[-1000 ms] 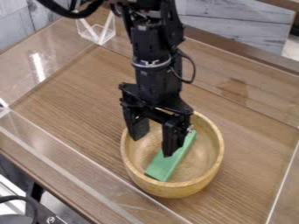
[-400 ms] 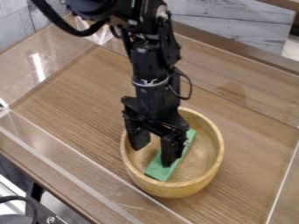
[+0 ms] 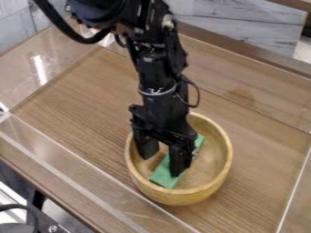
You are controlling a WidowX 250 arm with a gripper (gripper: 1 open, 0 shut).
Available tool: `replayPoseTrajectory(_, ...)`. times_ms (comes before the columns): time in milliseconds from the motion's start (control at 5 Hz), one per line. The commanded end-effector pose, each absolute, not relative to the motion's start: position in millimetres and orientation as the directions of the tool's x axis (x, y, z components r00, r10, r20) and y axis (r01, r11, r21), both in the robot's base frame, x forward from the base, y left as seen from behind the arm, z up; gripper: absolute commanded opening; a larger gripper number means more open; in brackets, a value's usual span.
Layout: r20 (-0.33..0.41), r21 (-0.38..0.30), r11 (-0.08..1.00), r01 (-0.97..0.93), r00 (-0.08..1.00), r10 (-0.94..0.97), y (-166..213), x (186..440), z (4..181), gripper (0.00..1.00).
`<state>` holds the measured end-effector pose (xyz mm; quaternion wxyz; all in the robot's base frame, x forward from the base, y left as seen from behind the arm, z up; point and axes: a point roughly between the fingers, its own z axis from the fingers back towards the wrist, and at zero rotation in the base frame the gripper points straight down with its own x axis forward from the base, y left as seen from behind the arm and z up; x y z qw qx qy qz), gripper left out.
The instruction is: Remove the green block from inside the brown bowl and put it on the table
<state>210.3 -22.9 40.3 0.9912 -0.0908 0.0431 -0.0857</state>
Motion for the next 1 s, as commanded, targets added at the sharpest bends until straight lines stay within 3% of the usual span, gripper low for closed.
replayPoseTrajectory(0,-0.046,-0.184,0.97,0.157,0.985,-0.168,-19.1,214.2,34.7,1.0)
replayPoseTrajectory(800,-0.035,-0.19,0.968,0.162,0.985,-0.172,-17.3,216.0,10.4,1.0)
